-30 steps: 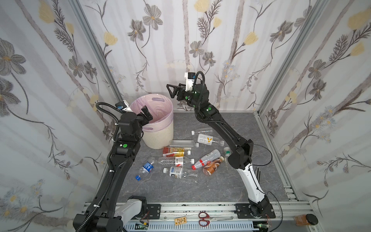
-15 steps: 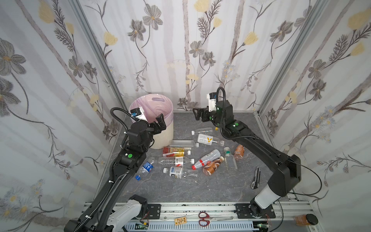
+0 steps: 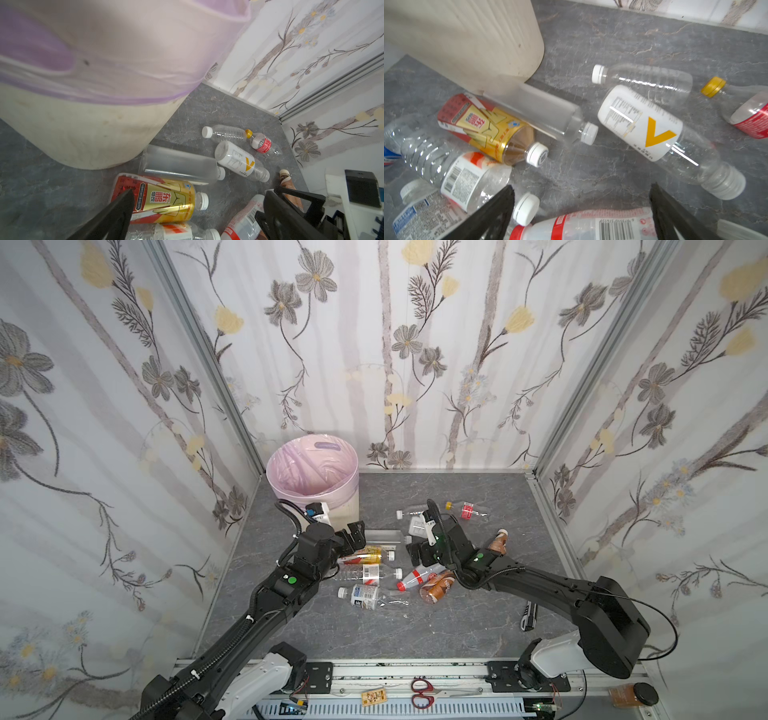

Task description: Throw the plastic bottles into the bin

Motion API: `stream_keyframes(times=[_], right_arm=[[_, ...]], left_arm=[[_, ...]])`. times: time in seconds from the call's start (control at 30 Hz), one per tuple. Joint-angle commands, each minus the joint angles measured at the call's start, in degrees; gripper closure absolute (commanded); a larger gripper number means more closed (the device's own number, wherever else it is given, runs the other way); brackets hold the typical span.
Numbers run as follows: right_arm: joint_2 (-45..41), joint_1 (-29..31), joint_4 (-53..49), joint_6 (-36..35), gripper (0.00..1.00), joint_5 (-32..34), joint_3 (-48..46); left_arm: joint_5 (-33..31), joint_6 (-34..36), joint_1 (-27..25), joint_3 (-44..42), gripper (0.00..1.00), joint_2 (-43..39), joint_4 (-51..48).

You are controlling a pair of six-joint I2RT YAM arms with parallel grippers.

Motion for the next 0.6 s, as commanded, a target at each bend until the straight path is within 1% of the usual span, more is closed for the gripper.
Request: stream_keyframes(times=[0.0,0.07,0.17,0.3,0.43,0.57], right_arm=[[1.41,4.06,4.07,-0.43,0.0,3.69,-1.1],[3.0,6.17,4.23,-0.52,0.0,4.88,-1.07],[5.32,7.24,5.05,0.37,0.0,5.52,-0.71],[8.02,7.16,6.44,1.62,0.0,5.98,0.65],[10.24,5.4,7.06,3.44,0.0,5.69,2.77],[11.39,2.78,5.74,3.61,0.0,5.51,4.92]], left_arm=[[2.51,-4.08,-0.07,-3.62,0.0,-2.29,0.9],[2.36,-4.65,0.0,-5.88,0.0,-4.67,0.85],[2.2,-5.28,0.0,-7.75,0.0,-7.02,0.84],[3.09,-5.29,0.01,-8.4,0.0,-6.21,0.91],[4.56,-4.42,-0.03,-7.9,0.0,-4.59,0.92],[6.5,-3.7,0.01,-7.08,0.0,-2.43,0.92]])
